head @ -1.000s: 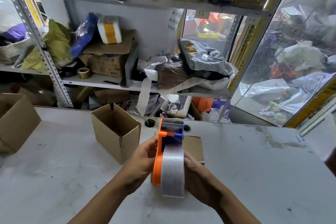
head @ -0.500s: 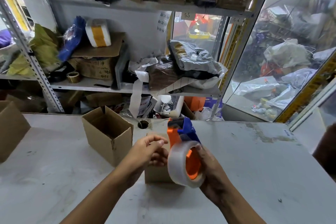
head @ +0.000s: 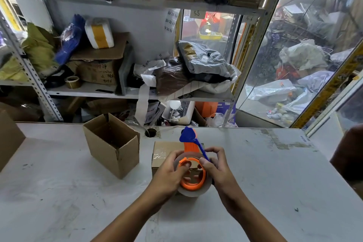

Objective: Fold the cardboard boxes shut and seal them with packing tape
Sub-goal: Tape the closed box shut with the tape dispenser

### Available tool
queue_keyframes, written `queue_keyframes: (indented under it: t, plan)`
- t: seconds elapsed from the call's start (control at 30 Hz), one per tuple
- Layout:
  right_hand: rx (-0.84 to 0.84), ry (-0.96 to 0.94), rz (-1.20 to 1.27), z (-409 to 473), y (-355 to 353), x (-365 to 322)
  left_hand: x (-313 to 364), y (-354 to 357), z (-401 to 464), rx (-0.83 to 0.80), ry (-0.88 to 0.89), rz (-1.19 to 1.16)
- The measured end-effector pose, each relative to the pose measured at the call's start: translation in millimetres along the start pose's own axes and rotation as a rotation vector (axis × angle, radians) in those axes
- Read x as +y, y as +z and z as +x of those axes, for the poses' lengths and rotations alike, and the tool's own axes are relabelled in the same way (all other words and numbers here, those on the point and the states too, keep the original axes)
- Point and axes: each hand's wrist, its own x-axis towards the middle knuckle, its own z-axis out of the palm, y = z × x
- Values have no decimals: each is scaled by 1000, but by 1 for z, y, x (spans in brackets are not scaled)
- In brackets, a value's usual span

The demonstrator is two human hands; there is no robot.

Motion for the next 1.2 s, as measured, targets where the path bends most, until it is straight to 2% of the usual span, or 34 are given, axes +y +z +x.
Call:
queue_keyframes:
  t: [0.03,0.2,0.37,0.43,0.53,0.6,0.67,0.73,0.9,1.0,1.2]
  plan:
    - [-28,18,14,1,-1,-1,-1,0,1,-14,-17,-25]
    - [-155,95,416,5,-2,-2,1,-5,6,-1,-36,-167]
    - [-244,161,606,-3,5,-2,-4,-6,10,-142,-63,-180]
    - [-217,162,647,-4,5,-1,-9,-11,16,-225,-44,-81]
    - [-93,192,593,-5,1,6,-12,-33,31,-254,64,242]
    - [-44,216,506,-7,-2,12,-20,-53,51,-195,158,618]
    - [-9,246,403,-9,2,16,-30,-65,73,-194,180,1011]
    - [24,273,291,-9,9,21,-40,-66,89,-210,191,1209]
    - [5,274,165,0,24,18,-53,-50,93,-31,270,1265]
    - [25,277,98,10,26,15,-61,-42,84,65,295,1215]
    - [50,354,102,20,28,16,-66,-43,84,95,290,1199]
